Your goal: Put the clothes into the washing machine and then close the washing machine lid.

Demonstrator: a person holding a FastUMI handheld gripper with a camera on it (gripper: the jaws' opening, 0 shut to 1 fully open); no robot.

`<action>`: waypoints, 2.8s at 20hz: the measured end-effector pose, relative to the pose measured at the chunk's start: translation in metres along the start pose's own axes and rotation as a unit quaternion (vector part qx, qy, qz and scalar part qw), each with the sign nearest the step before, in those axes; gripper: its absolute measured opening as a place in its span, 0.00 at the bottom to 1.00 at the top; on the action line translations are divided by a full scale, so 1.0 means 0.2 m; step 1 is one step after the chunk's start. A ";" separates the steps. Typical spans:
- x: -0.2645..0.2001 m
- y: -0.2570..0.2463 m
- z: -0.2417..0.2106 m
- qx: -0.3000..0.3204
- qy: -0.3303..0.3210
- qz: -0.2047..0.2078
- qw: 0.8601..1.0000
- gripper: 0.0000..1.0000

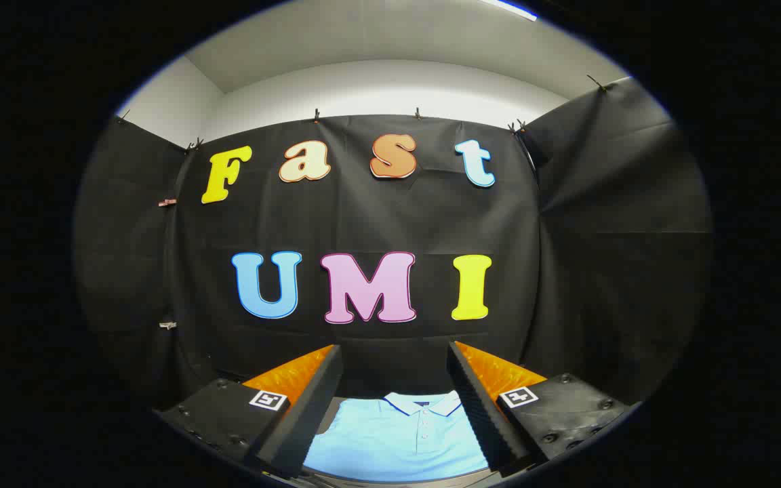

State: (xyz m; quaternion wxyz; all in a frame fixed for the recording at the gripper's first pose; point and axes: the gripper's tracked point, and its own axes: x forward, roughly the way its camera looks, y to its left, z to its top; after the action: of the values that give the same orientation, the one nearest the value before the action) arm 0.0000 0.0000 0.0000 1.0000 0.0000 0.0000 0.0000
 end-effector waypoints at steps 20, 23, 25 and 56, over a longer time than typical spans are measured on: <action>0.04 0.02 -0.05 -0.004 0.009 0.002 1.000 0.98; 0.07 0.01 -0.10 -0.004 0.020 0.000 1.000 0.98; 0.10 -0.03 -0.17 -0.005 0.032 -0.010 0.999 0.98; 0.56 -0.38 -1.52 -0.008 0.345 -0.047 0.937 0.99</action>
State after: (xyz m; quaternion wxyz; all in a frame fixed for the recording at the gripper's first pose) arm 0.1120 -0.0752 -0.3039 0.9374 -0.0076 0.3449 -0.0473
